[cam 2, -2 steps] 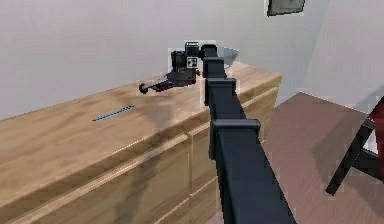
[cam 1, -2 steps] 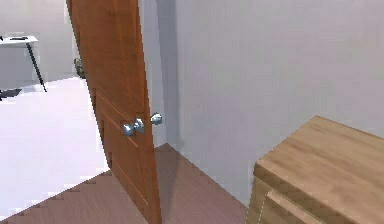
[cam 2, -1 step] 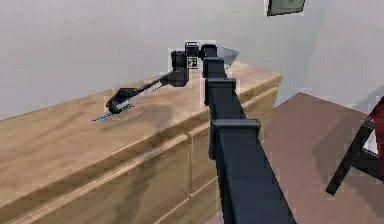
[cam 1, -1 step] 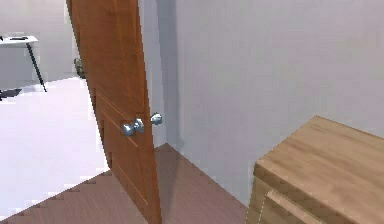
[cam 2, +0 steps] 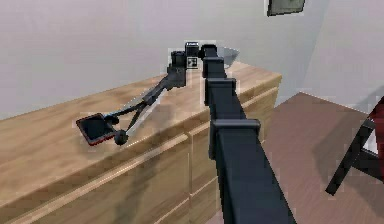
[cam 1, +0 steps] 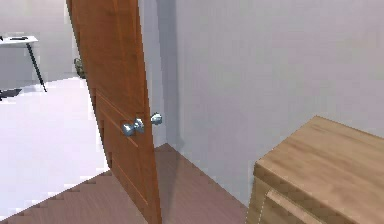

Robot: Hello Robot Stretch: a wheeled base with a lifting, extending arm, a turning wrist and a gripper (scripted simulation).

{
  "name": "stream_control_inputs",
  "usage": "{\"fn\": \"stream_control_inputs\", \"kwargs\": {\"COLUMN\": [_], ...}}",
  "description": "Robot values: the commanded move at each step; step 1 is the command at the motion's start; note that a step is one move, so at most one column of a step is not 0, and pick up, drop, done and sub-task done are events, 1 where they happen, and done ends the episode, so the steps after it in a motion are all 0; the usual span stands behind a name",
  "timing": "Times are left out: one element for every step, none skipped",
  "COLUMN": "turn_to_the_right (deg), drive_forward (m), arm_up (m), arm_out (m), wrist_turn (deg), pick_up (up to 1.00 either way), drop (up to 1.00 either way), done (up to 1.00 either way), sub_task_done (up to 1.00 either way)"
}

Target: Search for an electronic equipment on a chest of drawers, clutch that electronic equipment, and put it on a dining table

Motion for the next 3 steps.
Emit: {"fn": "stream_control_inputs", "kwargs": {"turn_to_the_right": [0.0,0.0,45.0], "drive_forward": [0.0,0.0,0.0], "arm_up": [0.0,0.0,0.0], "arm_out": [0.0,-0.44,0.0], "wrist_turn": [-6.0,0.0,0.0], "pick_up": [0.0,0.0,0.0], "drop": [0.0,0.0,0.0], "done": [0.0,0.0,0.0], "sub_task_done": [0.0,0.0,0.0]}}
